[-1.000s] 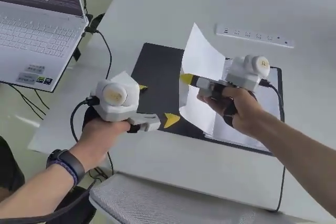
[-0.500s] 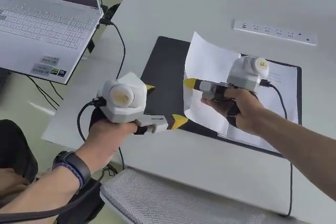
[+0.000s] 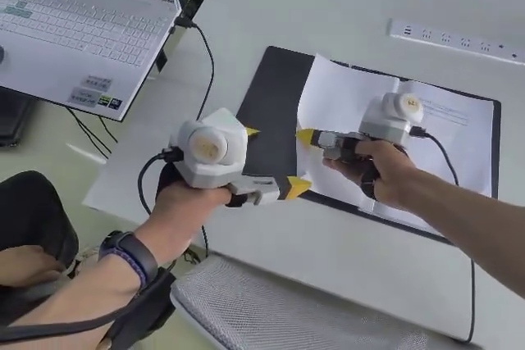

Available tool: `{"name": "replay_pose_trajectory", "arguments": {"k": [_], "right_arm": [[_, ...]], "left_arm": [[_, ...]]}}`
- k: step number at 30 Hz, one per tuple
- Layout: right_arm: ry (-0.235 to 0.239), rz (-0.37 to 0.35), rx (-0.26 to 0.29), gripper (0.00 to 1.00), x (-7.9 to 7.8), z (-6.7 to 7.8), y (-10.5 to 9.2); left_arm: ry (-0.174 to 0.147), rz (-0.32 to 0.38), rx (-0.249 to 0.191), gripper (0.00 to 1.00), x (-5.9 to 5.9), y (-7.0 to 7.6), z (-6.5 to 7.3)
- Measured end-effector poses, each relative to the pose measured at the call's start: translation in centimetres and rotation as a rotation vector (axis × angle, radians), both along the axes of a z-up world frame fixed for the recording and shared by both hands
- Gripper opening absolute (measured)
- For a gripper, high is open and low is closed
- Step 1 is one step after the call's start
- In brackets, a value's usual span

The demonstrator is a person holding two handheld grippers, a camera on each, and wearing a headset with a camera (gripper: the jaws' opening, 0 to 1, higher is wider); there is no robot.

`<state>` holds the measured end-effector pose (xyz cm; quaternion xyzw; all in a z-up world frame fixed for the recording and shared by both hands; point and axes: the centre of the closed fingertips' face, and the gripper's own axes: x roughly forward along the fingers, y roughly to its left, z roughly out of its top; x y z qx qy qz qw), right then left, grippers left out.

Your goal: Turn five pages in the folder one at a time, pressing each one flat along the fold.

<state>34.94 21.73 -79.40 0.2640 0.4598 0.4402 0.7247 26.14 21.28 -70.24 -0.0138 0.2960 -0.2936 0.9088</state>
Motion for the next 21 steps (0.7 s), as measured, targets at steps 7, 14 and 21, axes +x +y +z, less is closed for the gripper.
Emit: {"name": "replay_pose_trajectory", "arguments": {"k": [7, 14, 21], "right_arm": [[0.01, 0.002, -0.029, 0.0, -0.3, -1.1, 0.1], [0.001, 0.023, -0.077, 0.05, -1.1, -2.2, -0.4], [0.023, -0.018, -0.071, 0.09, -1.1, -2.3, -0.4]], "left_arm": [[0.006, -0.003, 0.003, 0.74, 0.2, -0.3, -0.2], [0.011, -0.006, 0.011, 0.74, 0.2, -0.5, -0.3], [0.02, -0.006, 0.012, 0.72, 0.4, -0.6, -0.9]]}}
